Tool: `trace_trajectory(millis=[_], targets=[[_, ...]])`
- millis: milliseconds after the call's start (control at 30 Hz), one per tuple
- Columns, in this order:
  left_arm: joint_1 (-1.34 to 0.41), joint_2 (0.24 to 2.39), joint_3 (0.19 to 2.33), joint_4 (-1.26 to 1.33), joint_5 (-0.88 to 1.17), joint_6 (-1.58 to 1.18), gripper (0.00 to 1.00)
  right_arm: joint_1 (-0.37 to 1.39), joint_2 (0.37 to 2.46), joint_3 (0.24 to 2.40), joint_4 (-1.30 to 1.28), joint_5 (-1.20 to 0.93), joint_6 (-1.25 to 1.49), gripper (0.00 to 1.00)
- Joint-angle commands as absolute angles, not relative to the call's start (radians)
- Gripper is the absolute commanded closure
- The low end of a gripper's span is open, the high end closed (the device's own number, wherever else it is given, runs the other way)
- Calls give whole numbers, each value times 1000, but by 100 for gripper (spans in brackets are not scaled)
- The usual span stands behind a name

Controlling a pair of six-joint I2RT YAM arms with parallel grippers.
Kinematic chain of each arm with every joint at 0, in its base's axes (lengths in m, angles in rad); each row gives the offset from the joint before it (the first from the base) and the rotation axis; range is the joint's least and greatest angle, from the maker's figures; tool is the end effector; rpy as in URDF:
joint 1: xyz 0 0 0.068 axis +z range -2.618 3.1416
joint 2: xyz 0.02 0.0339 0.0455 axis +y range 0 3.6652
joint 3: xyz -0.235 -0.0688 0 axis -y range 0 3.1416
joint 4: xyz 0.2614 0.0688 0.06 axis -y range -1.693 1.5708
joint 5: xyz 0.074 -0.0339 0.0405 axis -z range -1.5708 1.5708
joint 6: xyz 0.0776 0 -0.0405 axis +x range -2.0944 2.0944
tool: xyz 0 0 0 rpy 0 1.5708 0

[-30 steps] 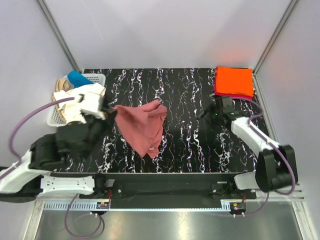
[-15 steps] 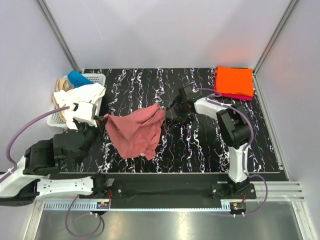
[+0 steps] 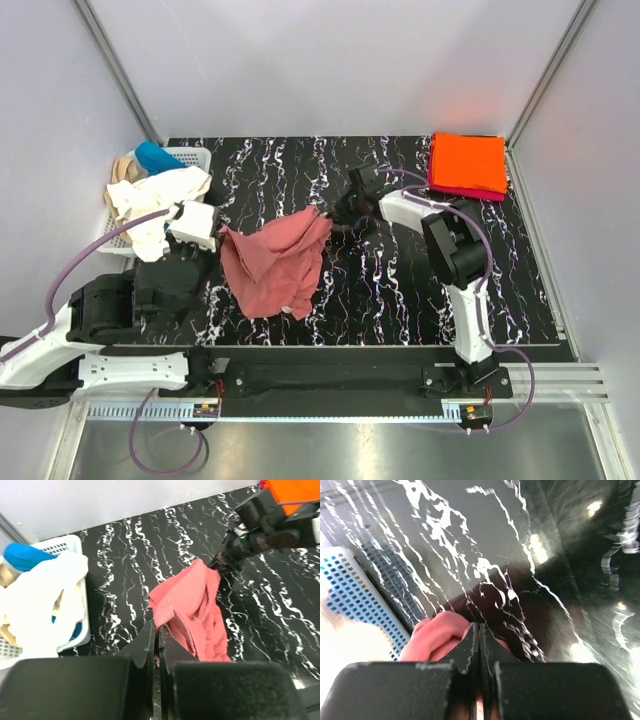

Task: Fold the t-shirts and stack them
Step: Flatten the tshirt out

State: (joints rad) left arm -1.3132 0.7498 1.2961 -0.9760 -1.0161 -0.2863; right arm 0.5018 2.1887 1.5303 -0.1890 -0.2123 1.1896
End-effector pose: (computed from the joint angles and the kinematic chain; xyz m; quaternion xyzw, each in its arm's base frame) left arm 0.1006 -0.1231 0.4129 0.1323 0.7695 -0.0531 0.6225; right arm 0.4295 0.2543 0.0802 0.2783 0.8882 0.3291 0.1592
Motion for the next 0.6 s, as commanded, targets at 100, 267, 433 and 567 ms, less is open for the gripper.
trace_trajectory(millis=[100, 267, 433, 567], targets=[[-1302, 845, 1434, -744, -1063, -45, 100, 342, 1759, 1551, -390, -25, 953, 100], [-1289, 1038, 1607, -687, -1046, 106, 100, 310, 1513, 1557, -580, 178, 755, 100], [-1284, 1083, 1592, -747, -1057, 5, 100, 308, 1323, 1376, -706, 232, 735, 100], [-1232, 1037, 1427, -870, -985, -202, 100, 308, 1237, 1168, -687, 250, 752, 100]])
